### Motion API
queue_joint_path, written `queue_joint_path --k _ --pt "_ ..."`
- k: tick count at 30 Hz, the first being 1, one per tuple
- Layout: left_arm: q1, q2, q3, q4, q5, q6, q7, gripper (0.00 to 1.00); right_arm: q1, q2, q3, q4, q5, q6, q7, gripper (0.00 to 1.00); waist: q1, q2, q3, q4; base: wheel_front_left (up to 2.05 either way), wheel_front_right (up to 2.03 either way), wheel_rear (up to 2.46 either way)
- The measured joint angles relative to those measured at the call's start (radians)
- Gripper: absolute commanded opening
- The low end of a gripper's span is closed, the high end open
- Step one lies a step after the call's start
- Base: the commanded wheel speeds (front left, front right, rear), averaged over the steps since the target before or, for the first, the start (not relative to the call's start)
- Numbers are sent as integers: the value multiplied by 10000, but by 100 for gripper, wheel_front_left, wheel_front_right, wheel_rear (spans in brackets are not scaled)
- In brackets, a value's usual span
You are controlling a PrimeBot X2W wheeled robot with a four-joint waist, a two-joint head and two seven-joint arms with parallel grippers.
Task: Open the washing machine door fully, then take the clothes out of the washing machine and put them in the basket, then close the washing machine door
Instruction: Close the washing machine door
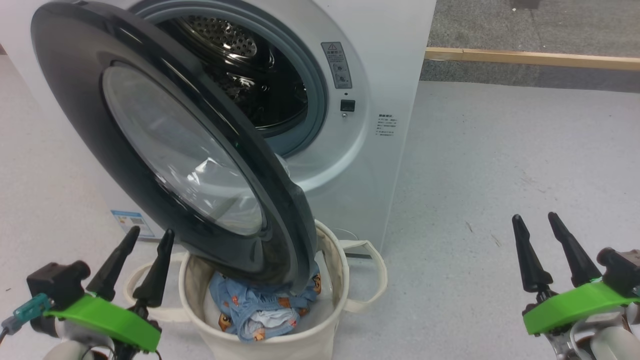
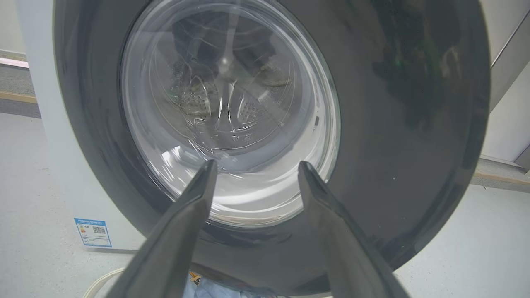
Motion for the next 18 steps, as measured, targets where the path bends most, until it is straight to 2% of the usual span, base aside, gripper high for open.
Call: queue_joint_path --k 6,7,8,12,18 --pt "-12 6 -6 59 -65 0 -73 100 -15 -12 171 15 46 0 0 100 0 0 -35 68 0 0 0" --pt "-12 6 -6 59 -65 0 -73 100 -15 -12 171 15 46 0 0 60 0 0 -35 68 0 0 0" --pt "-12 8 -2 67 -117 0 -73 100 -38 -29 259 -88 46 0 0 0 0 0 -42 86 0 0 0" --pt "-14 10 67 98 -349 8 -71 100 -275 -100 805 -738 -15 0 0 0 0 0 -61 197 0 0 0" --pt "-185 13 148 115 -476 10 -50 100 -996 -84 2861 -1304 -190 0 73 0 0 0 -128 540 0 0 0"
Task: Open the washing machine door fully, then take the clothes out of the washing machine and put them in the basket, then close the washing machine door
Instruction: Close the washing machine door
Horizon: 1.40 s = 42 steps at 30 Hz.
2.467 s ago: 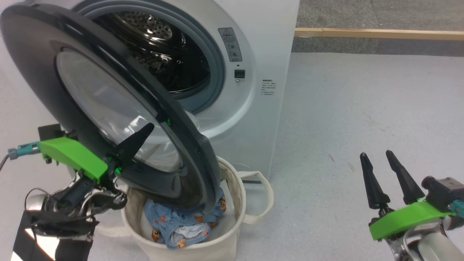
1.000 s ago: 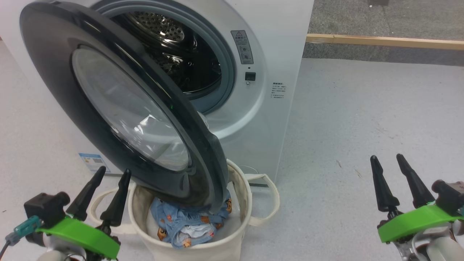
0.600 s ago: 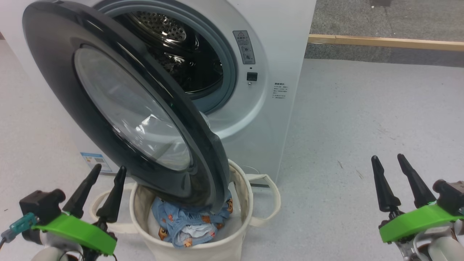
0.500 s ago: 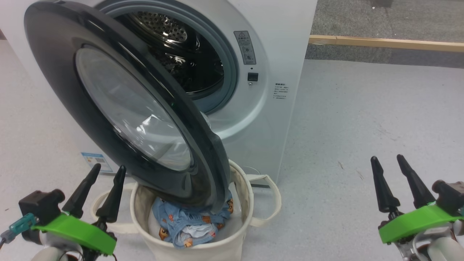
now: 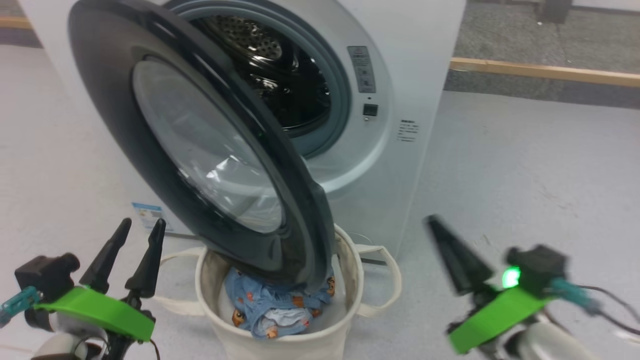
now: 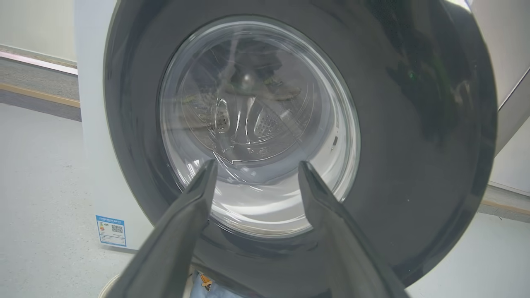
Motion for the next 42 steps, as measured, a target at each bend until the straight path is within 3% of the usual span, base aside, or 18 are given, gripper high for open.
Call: queue_joint_path --k 8,17,28,42 --pt "-191 12 -36 67 -69 12 188 100 -1465 476 2556 445 213 0 382 0 0 0 -69 623 0 0 0" --pt "-237 -2 -163 144 -71 19 303 100 -2378 922 3649 1732 742 0 343 0 0 0 -110 1506 0 0 0" --pt "-309 -19 -236 105 -136 105 334 100 -3047 1231 3229 3183 805 2 236 0 0 0 199 1943 0 0 0" --pt "-714 -73 -242 -303 -142 184 244 100 -4416 872 1264 4230 451 27 347 0 0 0 1357 1830 0 0 0"
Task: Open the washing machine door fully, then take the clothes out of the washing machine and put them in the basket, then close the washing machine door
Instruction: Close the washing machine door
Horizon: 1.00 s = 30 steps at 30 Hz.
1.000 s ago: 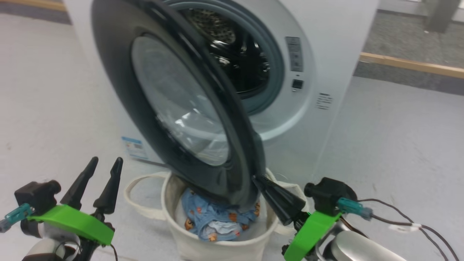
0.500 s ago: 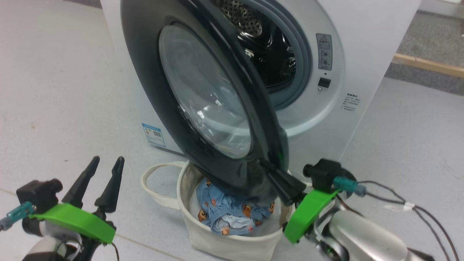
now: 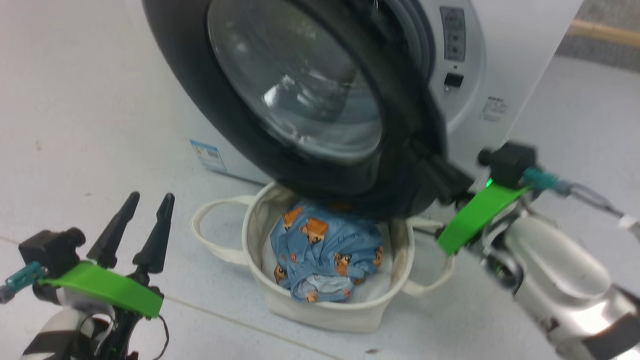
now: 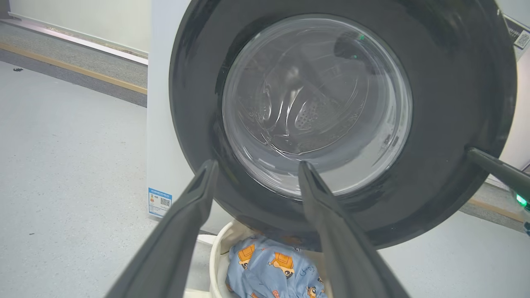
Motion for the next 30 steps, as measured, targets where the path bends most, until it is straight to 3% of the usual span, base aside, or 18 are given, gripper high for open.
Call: queue_joint_path --k 16,30 --pt "-775 -245 12 -65 2 12 -194 100 -2150 -282 -1011 1267 309 0 -35 0 1 0 1535 -100 0 0 0" --pt "-965 -293 -52 222 0 -6 -357 100 -2829 -359 -662 1965 1016 46 -336 0 1 0 1431 -195 0 0 0"
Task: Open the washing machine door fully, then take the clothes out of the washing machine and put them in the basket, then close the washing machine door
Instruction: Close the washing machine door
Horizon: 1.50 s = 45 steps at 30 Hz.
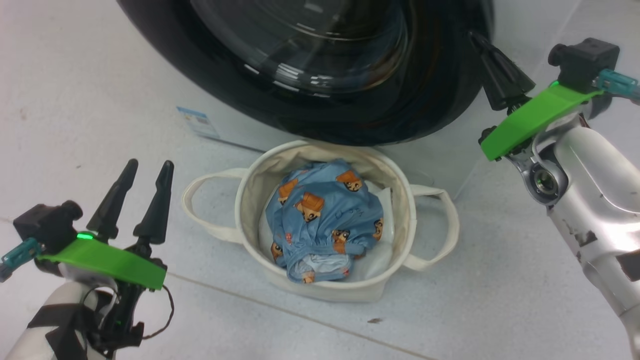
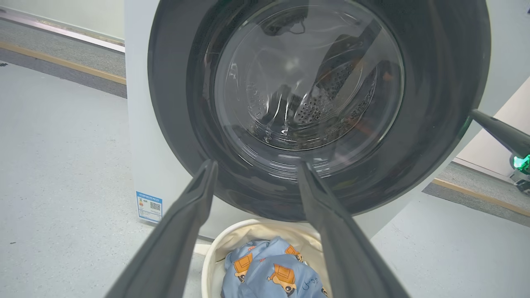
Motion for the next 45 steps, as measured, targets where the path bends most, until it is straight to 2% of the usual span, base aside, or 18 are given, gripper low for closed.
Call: queue_joint_path --k 1,2,3,10,19,27,33,45 --pt "1 4 0 33 0 0 0 100 43 -25 -12 -4 58 -2 -29 28 0 0 -74 -39 0 0 0" --pt "7 13 -4 50 0 0 0 100 110 -63 -58 -17 98 -4 -77 93 0 0 -144 -85 0 0 0" --pt "13 23 -13 81 0 -2 0 100 221 -113 -109 -48 134 -4 -84 100 0 0 -218 -133 0 0 0" --pt "95 90 -134 221 0 -2 4 100 1900 -265 -639 -817 174 -6 -84 100 0 0 -795 -576 0 0 0" --pt "655 115 -244 502 -138 4 192 100 4263 -545 -1971 -2027 -176 -6 -84 100 -1 0 -1734 -1297 0 0 0" --pt "1344 163 -213 462 -702 2 270 100 5985 -587 -2773 -2153 -414 -6 -84 100 -1 0 -2460 -2111 0 0 0" --pt "1557 297 -178 222 -715 2 253 100 6783 -587 -3405 -2405 -587 -6 -84 100 -1 0 -2653 -2522 0 0 0" --pt "1700 355 -159 136 -792 2 178 100 7176 -495 -4125 -2949 -869 -8 -84 100 -1 0 -2680 -2660 0 0 0"
